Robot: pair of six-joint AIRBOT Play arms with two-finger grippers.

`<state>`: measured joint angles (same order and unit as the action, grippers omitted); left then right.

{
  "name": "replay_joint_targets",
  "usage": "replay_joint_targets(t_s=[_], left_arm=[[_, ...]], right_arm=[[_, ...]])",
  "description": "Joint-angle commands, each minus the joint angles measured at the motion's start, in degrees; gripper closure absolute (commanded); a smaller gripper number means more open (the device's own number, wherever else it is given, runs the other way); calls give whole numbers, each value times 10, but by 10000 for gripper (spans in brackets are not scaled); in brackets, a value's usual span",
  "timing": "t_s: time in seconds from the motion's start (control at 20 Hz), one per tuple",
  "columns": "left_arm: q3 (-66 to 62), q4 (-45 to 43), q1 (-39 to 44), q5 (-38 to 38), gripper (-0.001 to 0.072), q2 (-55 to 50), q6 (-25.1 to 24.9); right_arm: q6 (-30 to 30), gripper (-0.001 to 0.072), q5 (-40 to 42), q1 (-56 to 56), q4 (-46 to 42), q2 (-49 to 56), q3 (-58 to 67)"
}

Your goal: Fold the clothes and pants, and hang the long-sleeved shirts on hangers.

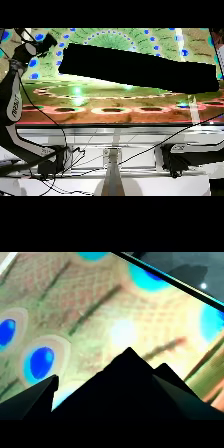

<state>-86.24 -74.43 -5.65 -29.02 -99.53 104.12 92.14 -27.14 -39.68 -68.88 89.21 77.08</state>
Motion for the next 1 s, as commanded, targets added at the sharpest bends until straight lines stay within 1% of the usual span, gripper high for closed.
replay_joint_targets(t_s=[0.0, 0.05, 0.1, 0.15, 0.25, 0.45, 0.5, 0.55, 0.65, 0.7, 0.75, 0.8, 0.85, 0.9, 0.95], left_arm=[[18, -68, -25, -227, 17, 5, -15], [35, -63, -23, -241, 44, 8, -33], [58, -50, -15, -240, 120, 13, -42], [79, -44, -5, -229, 132, 16, -45], [112, -36, 14, -184, 133, 16, -38], [146, 97, 16, -71, 132, 16, -29], [150, 120, 14, -47, 132, 15, -17], [153, 126, 11, -26, 131, 14, 7], [156, 126, 11, 10, 131, 3, 79], [156, 126, 12, 22, 132, -5, 105], [156, 126, 17, 37, 133, -15, 112], [156, 126, 21, 55, 159, -22, 112], [156, 126, 25, 79, 300, -28, 111], [155, 125, 27, 106, 403, -30, 108], [155, 125, 28, 125, 453, -31, 102]], right_arm=[[-38, 57, -73, -15, -22, 2, 7], [-51, 57, -80, -15, -22, 2, 7], [-57, 57, -86, -15, -22, 2, 7], [-60, 57, -91, -15, -22, 2, 7], [-60, 56, -97, -15, -23, 2, 7], [-60, 57, -97, -15, -23, 2, 7], [-60, 57, -97, -15, -23, 2, 7], [-60, 57, -98, -15, -23, 2, 7], [-59, 57, -99, -15, -23, 2, 7], [-59, 57, -100, -15, -23, 2, 7], [-59, 57, -103, -15, -23, 2, 7], [-59, 57, -108, -15, -23, 2, 7], [-60, 57, -113, -15, -23, 2, 7], [-60, 57, -121, -15, -23, 2, 7], [-61, 58, -130, -15, -24, 2, 7]])
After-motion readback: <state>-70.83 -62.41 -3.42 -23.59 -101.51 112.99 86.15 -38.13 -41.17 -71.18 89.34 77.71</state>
